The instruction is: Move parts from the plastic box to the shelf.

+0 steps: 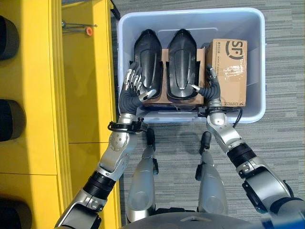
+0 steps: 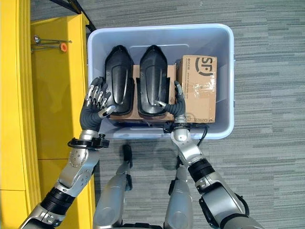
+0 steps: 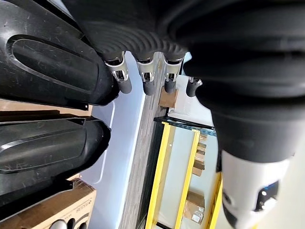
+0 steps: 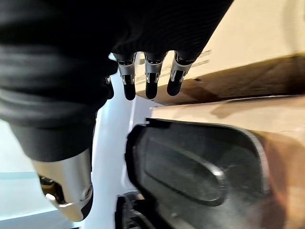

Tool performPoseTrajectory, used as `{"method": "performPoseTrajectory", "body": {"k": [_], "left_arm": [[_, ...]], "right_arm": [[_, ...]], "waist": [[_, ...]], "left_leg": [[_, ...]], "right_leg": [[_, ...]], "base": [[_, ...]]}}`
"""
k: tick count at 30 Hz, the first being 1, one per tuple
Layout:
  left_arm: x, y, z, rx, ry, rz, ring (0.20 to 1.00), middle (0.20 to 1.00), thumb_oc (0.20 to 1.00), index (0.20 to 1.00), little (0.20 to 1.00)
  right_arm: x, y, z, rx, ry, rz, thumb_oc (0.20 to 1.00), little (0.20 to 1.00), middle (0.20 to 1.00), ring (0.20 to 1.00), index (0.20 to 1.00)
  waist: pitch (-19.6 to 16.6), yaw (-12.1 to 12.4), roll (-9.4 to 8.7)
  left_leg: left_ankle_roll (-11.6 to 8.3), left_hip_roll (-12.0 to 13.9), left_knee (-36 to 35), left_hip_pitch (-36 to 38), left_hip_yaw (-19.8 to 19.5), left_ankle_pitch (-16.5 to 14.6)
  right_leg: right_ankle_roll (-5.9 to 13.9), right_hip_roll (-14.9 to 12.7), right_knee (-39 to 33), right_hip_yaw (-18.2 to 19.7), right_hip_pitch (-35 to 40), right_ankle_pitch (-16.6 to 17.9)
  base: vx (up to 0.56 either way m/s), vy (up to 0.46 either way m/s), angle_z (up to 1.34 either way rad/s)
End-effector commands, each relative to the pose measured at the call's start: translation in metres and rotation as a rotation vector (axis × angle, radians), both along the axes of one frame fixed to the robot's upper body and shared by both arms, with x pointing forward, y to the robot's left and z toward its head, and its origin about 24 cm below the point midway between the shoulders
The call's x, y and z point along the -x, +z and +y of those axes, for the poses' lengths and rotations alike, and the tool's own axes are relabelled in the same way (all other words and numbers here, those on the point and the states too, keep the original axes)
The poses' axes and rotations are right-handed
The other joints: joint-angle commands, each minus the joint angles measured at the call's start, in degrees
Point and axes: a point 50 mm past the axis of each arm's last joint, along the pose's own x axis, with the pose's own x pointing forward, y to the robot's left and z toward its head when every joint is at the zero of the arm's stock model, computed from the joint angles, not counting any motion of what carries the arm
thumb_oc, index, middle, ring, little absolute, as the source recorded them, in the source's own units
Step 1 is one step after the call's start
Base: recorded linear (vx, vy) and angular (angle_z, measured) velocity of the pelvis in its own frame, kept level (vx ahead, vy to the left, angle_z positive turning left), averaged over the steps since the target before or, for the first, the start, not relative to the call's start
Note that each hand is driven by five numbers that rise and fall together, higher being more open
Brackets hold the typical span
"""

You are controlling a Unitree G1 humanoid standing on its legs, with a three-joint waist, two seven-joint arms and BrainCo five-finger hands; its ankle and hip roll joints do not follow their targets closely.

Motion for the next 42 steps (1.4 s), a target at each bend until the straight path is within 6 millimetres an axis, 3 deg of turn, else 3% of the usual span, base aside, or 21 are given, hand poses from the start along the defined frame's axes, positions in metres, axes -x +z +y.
{"method": "performPoseTrajectory", "body": {"k": [1,12,27,34,42], "left_arm": [[0.009,0.023,0.002,0.002,-0.011,-0.149,1.000,1.000,1.000,1.000,1.000],[0.005,0.024,-0.002,0.012,-0.027,-0.150,1.000,1.000,1.000,1.000,1.000],[0.004,0.029,-0.006,0.018,-0.051,-0.163,1.000,1.000,1.000,1.000,1.000],[0.004,0.029,-0.005,0.016,-0.045,-0.164,1.000,1.000,1.000,1.000,1.000],[0.004,0.030,-0.001,0.015,-0.013,-0.168,1.000,1.000,1.000,1.000,1.000]], "right_arm": [[-0.014,0.032,0.009,-0.063,-0.015,-0.097,1.000,1.000,1.000,1.000,1.000],[-0.031,0.022,-0.017,-0.086,-0.148,0.004,1.000,1.000,1.000,1.000,1.000],[-0.043,0.029,-0.054,-0.118,-0.291,0.048,1.000,1.000,1.000,1.000,1.000],[-0.043,0.030,-0.050,-0.102,-0.276,0.040,1.000,1.000,1.000,1.000,1.000],[-0.029,0.055,-0.020,-0.078,-0.138,-0.144,1.000,1.000,1.000,1.000,1.000]], "waist": [[1.0,0.8,-0.55],[1.6,1.6,0.23],[1.8,2.3,0.71],[1.9,2.3,0.45],[1.9,1.3,-0.46]], "left_leg": [[0.40,0.2,3.5,-3.8,-1.8,-0.4],[0.41,0.0,3.3,-4.3,-1.8,-0.3],[0.41,-0.1,3.3,-4.6,-2.4,-0.5],[0.46,-0.1,3.4,-4.6,-2.6,-0.7],[0.58,-0.1,3.4,-4.9,-2.6,-0.8]], "right_leg": [[0.65,-3.3,3.9,-1.2,2.0,-4.2],[0.67,-3.1,4.5,-1.2,1.2,-4.4],[0.63,-2.8,5.0,-1.7,1.0,-5.1],[0.55,-2.7,5.0,-1.8,1.1,-5.2],[0.49,-2.6,5.1,-1.7,0.9,-5.2]], "base": [[0.00,0.000,0.00],[0.00,0.001,0.00],[0.00,0.000,0.00],[0.00,0.000,0.00],[0.00,0.000,0.00]]}}
